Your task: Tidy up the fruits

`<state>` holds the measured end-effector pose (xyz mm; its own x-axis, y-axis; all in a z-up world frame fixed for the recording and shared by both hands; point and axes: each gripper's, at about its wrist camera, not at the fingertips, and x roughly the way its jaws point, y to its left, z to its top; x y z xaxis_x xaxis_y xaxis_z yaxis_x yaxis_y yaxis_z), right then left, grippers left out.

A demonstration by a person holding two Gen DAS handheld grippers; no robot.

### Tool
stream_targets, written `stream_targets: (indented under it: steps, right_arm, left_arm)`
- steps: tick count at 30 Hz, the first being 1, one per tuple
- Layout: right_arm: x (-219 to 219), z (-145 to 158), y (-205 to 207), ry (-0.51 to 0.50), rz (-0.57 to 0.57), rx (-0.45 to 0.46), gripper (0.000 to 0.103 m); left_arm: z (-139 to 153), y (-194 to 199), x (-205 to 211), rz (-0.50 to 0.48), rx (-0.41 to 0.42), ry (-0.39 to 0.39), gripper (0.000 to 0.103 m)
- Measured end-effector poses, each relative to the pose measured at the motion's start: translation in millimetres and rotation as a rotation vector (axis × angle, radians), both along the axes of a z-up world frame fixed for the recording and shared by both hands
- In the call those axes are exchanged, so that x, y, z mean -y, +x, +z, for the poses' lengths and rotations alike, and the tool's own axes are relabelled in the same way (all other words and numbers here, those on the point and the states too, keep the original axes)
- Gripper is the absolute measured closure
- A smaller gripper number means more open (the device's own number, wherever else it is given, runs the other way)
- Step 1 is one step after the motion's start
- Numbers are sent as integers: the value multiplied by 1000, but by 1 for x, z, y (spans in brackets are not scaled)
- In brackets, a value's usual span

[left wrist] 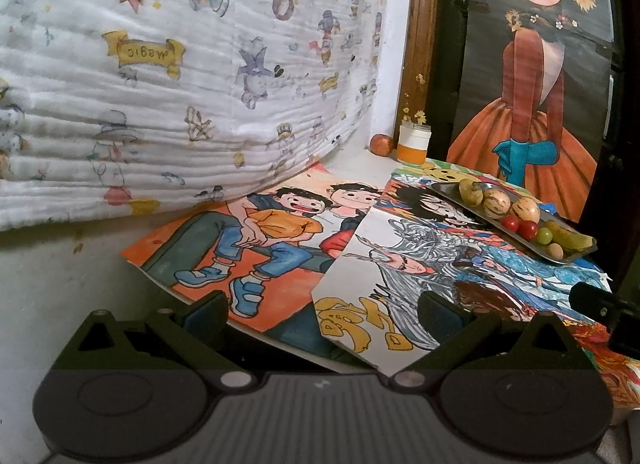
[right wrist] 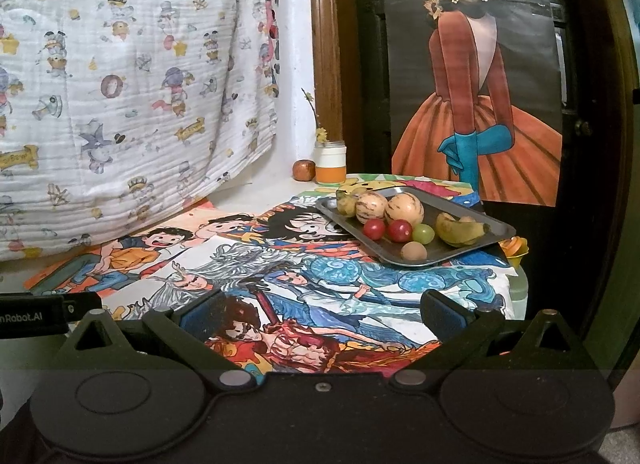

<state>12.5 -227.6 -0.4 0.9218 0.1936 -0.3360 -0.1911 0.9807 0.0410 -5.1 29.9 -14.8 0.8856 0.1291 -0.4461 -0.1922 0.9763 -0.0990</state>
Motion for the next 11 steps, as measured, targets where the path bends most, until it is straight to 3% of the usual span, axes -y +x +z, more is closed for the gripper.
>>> stream_targets:
  steps: [11]
  right_arm:
    - [-2,1,-1,-2,3,-4,0]
  left_arm:
    - [1,-1,0,-8,8,-8,0]
